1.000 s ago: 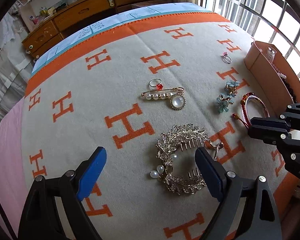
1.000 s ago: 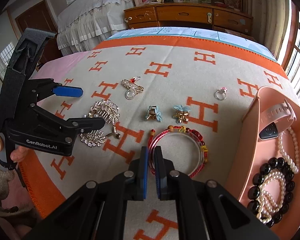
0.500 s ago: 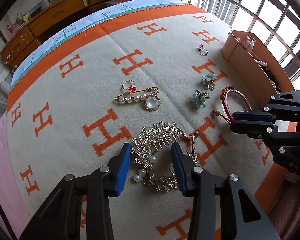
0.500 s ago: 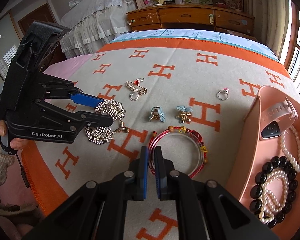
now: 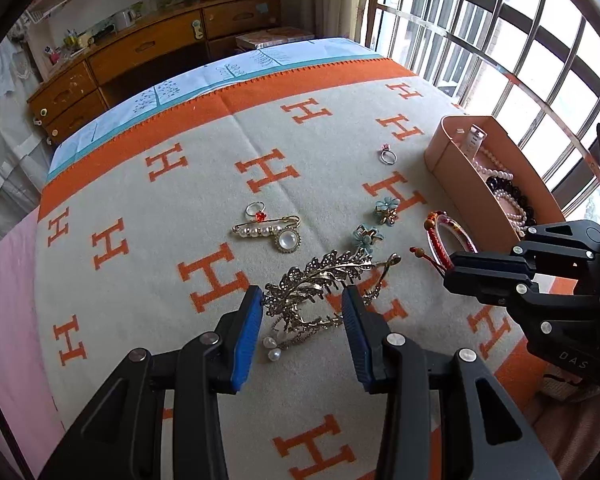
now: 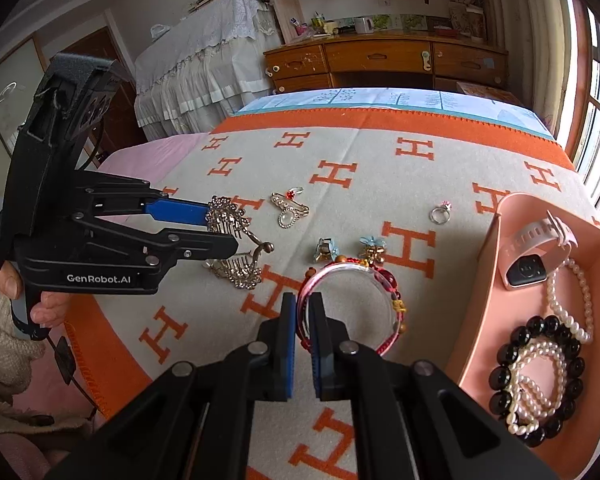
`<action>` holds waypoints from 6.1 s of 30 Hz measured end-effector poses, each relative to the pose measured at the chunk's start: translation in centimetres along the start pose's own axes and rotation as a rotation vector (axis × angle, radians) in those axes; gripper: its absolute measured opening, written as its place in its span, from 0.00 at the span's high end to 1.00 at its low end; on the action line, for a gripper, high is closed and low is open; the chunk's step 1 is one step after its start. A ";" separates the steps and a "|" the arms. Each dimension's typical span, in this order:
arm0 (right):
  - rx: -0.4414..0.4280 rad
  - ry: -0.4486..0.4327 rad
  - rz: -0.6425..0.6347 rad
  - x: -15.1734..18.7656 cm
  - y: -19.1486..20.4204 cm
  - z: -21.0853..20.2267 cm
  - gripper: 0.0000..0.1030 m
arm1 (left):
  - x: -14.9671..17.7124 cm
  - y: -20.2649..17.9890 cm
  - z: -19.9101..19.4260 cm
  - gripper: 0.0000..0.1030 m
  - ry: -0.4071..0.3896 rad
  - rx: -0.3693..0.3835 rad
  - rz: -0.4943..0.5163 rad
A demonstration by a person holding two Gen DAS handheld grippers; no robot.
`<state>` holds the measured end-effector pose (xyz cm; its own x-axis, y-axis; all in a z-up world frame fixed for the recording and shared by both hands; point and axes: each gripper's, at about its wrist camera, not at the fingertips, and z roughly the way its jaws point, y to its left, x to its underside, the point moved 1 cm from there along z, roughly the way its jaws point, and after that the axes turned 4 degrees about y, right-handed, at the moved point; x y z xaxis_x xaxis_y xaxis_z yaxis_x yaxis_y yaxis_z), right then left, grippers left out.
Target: Organize jewelry
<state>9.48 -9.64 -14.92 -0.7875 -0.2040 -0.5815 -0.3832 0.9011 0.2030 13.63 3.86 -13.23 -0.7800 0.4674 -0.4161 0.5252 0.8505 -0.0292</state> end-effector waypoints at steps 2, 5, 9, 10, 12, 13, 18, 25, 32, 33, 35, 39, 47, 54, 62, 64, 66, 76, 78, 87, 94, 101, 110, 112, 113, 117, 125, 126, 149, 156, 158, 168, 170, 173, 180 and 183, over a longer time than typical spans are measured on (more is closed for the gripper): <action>0.001 -0.030 -0.002 0.0 0.0 -0.9 0.94 | -0.2 -0.5 -0.8 0.62 -0.017 0.001 0.002; 0.007 -0.078 -0.001 -0.1 -0.2 -2.6 0.94 | -0.8 -1.7 -1.7 0.62 -0.035 -0.006 0.015; 0.019 -0.151 0.026 -0.2 -1.6 -5.8 0.94 | -1.7 -3.6 -3.0 0.62 -0.057 -0.002 0.032; 0.026 -0.168 0.041 -0.1 -2.2 -6.7 0.94 | -2.0 -4.1 -3.3 0.62 -0.064 0.004 0.037; 0.044 -0.198 0.079 0.1 -3.7 -8.4 0.94 | -2.7 -5.3 -3.9 0.62 -0.079 0.021 0.056; 0.057 -0.211 0.097 0.3 -4.6 -9.1 0.94 | -3.1 -6.0 -4.2 0.62 -0.087 0.027 0.069; 0.142 -0.252 0.184 1.6 -8.9 -11.9 0.94 | -5.3 -10.3 -5.3 0.62 -0.125 0.074 0.131; 0.181 -0.290 0.284 2.3 -12.7 -13.4 0.94 | -8.4 -15.9 -5.3 0.62 -0.127 0.150 0.190; 0.157 -0.282 0.307 2.8 -13.8 -13.4 0.94 | -9.1 -18.9 -3.5 0.62 -0.077 0.195 0.209; 0.154 -0.280 0.310 2.8 -14.0 -13.3 0.94 | -9.0 -19.0 -2.7 0.62 -0.060 0.194 0.205; 0.149 -0.279 0.313 2.9 -14.2 -13.3 0.94 | -8.7 -19.0 -1.2 0.62 -0.025 0.188 0.197; 0.143 -0.269 0.311 2.9 -14.1 -13.0 0.94 | -7.8 -18.2 1.8 0.62 0.042 0.158 0.173; 0.123 -0.234 0.280 2.8 -13.1 -11.6 0.94 | -6.2 -17.0 3.2 0.42 0.059 0.113 0.152; 0.116 -0.197 0.272 2.9 -12.6 -9.8 0.94 | -5.0 -15.5 1.5 0.40 0.004 0.087 0.110; 0.134 -0.175 0.265 2.1 -12.4 -8.4 0.94 | -2.5 -13.6 -0.7 0.34 -0.066 0.014 0.068; 0.148 -0.176 0.270 1.6 -12.6 -8.1 0.93 | -2.1 -13.0 -1.3 0.34 -0.080 -0.005 0.055; 0.184 -0.176 0.271 1.1 -12.8 -7.8 0.92 | -1.8 -12.1 -2.0 0.33 -0.094 -0.014 0.033; 0.230 -0.187 0.255 -0.9 -12.2 -8.6 0.83 | -0.6 -7.1 -5.0 0.25 -0.173 -0.066 -0.107; 0.225 -0.191 0.241 -1.0 -11.6 -8.8 0.82 | -0.4 -6.2 -5.5 0.25 -0.181 -0.076 -0.134; 0.194 -0.208 0.160 -2.6 -8.2 -10.0 0.82 | 0.1 -2.8 -8.5 0.25 -0.244 -0.147 -0.209; 0.171 -0.208 0.096 -4.1 -5.7 -10.0 0.82 | 0.5 0.0 -10.6 0.17 -0.294 -0.171 -0.292; 0.107 -0.171 0.081 -5.4 -4.4 -8.7 0.82 | 0.8 2.6 -10.4 0.17 -0.295 -0.185 -0.364; 0.039 -0.094 0.097 -6.1 -3.7 -5.2 0.82 | -0.4 4.9 -5.0 0.20 -0.171 -0.120 -0.453; 0.017 -0.070 0.105 -6.2 -3.6 -4.4 0.82 | -1.0 5.5 -3.6 0.25 -0.136 -0.111 -0.466; 0.009 -0.056 0.106 -6.2 -3.6 -3.9 0.82 | -1.4 5.9 -2.8 0.25 -0.120 -0.105 -0.471; -0.004 -0.013 0.094 -6.4 -3.0 -2.3 0.82 | -2.5 7.6 0.4 0.34 -0.039 -0.047 -0.506; -0.031 0.043 0.097 -6.4 -2.7 -0.2 0.82 | -2.5 9.7 5.9 0.55 0.117 0.103 -0.635; -0.032 0.047 0.098 -6.3 -2.8 -0.1 0.82 | -2.5 9.6 6.2 0.55 0.123 0.117 -0.640; -0.066 0.038 0.120 -5.2 -3.4 -0.3 0.82 | -7.2 4.2 8.9 0.80 0.214 -0.102 -0.529; -0.071 0.029 0.139 -4.8 -4.3 -0.8 0.82 | -6.6 4.1 8.3 0.80 0.202 -0.122 -0.490; -0.071 0.030 0.140 -4.7 -4.4 -0.8 0.82 | -6.0 4.6 7.9 0.80 0.203 -0.130 -0.483; -0.088 0.058 0.109 -4.8 -3.4 0.2 0.82 | -2.0 8.7 6.0 0.95 0.228 -0.030 -0.601; -0.090 0.062 0.085 -4.9 -2.6 0.4 0.82 | -1.4 9.1 5.7 0.96 0.223 0.006 -0.631; -0.095 0.069 0.048 -5.1 -1.4 0.8 0.82 | -0.8 9.5 5.0 0.96 0.207 0.014 -0.633; -0.107 0.123 -0.003 -5.4 0.8 2.8 0.82 | 0.3 9.6 2.7 0.96 0.140 0.035 -0.632; -0.113 0.144 -0.031 -5.5 1.8 4.0 0.82 | 1.2 9.7 1.2 0.96 0.082 0.023 -0.628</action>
<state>15.03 -5.41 -14.51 -0.8325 -0.2910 -0.4715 -0.4537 0.8464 0.2788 18.18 12.37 -15.16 -0.9650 -0.1014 -0.2421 -0.0347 0.9636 -0.2651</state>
